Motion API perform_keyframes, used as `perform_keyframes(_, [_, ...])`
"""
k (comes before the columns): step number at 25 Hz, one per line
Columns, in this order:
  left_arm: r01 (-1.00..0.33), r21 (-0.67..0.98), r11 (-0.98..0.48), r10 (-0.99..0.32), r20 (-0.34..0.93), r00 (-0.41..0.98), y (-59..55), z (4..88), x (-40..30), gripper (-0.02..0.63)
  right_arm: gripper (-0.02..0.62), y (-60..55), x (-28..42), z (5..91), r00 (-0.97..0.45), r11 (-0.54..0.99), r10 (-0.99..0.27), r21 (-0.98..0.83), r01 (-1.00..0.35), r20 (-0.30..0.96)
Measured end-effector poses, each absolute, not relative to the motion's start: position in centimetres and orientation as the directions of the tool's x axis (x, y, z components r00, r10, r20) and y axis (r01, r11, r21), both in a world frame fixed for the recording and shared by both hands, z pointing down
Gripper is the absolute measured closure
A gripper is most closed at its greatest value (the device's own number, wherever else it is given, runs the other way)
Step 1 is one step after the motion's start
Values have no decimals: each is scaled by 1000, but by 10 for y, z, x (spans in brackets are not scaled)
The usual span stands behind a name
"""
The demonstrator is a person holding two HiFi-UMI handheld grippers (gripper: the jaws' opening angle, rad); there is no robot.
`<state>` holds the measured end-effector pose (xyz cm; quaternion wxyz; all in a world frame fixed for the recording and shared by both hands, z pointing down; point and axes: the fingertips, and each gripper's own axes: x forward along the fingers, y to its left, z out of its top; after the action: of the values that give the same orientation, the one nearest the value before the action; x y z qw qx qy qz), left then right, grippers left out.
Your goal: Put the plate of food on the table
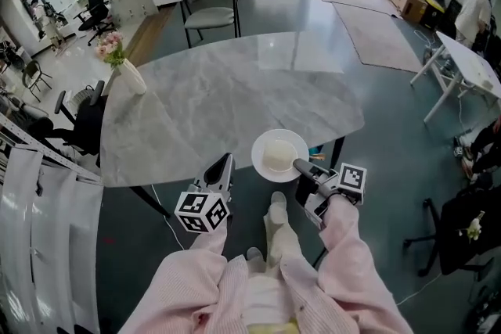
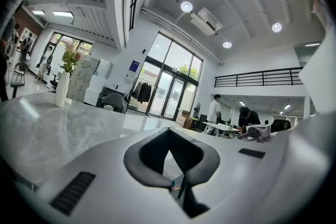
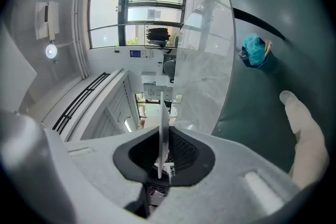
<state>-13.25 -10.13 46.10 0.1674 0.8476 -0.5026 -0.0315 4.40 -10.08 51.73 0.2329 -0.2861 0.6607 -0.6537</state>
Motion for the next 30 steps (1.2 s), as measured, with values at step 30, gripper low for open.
perform_keyframes(30, [-853, 418, -312, -866, 244, 437, -379, 505, -67, 611, 566, -391, 98, 570, -759, -101, -630, -987, -128, 163])
